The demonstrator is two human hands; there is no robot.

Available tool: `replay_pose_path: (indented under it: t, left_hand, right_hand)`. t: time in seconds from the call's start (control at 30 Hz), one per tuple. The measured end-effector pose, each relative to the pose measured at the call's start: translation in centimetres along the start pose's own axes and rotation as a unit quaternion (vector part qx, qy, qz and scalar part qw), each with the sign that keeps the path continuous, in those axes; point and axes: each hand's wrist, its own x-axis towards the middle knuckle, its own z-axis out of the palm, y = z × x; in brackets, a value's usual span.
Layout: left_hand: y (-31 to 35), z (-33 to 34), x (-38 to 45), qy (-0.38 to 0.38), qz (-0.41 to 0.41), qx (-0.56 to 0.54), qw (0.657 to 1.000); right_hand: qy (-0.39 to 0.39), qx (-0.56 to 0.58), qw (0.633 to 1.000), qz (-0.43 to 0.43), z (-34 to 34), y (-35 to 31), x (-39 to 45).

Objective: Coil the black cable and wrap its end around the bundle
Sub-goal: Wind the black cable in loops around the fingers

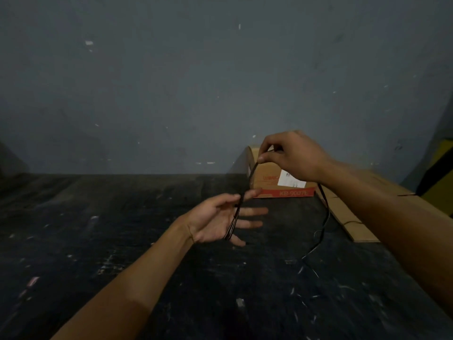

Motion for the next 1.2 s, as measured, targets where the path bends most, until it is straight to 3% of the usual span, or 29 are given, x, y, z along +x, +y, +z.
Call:
replay_pose_path:
  t: [0.3,0.4,0.5,0.63,0.83,1.2]
  left_hand:
    - [1.4,2.0,-0.1,-0.104,0.056,-0.016,0.993]
    - [1.9,2.6,0.0,-0.118,0.087,-0.036,0.989]
    - [2.6,2.7,0.1,-0.117,0.11,-0.052,0.986]
    - [3.4,2.0,0.2,-0.086,0.119,-0.055,0.988]
    - [3.7,0.6,0.1,-0.031,0.127,-0.057,0.99]
    - [3.0,-2.4,-1.3,0.095,0.085,0.0,0.992]
  right_hand:
    - [-0.003,0.183,0.983,0.025,7.4,5.1,-2.0]
    - [-0.038,0.343,0.938,0.011,10.6,4.8,-4.4]
    - [-0.08,0.443,0.886,0.107,14.0,3.0,-6.5]
    - [-0.127,0.438,0.873,0.173,16.6,0.2,-8.4]
    - [-0.213,0.374,0.896,0.112,16.1,-4.1,-10.1]
    - [-0.19,0.247,0.95,0.002,9.6,-6.8,-8.9]
